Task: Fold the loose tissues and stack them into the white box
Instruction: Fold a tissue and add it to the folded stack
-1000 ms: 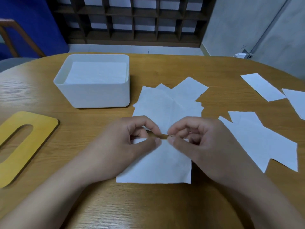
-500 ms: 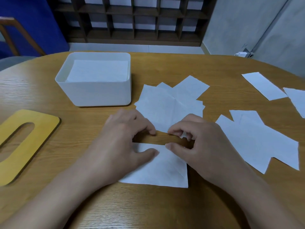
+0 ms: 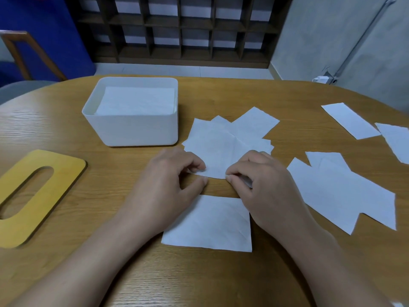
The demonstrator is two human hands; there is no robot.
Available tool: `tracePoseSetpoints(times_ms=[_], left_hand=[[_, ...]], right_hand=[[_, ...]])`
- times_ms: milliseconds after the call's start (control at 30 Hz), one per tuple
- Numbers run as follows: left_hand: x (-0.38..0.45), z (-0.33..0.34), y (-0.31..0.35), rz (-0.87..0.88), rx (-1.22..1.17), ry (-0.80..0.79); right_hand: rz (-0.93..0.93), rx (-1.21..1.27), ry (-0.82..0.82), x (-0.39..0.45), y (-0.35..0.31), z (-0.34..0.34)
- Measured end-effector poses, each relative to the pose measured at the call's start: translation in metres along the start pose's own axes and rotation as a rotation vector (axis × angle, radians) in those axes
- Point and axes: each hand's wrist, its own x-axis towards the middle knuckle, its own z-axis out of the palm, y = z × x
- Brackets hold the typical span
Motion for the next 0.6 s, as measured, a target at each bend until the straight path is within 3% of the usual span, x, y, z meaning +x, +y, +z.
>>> tracePoseSetpoints(times_ms=[233,600], left_hand=[[-0.001,0.005,-0.004,0.025,0.094,0.022],[0.005,0.011,0.0,0.239,0.247,0.204]], right_hand=[[-0.011,0.042,0.02,0.003,0.0,0.001],[-0.135,0.152,0.112,0.0,-0.02,-0.004]])
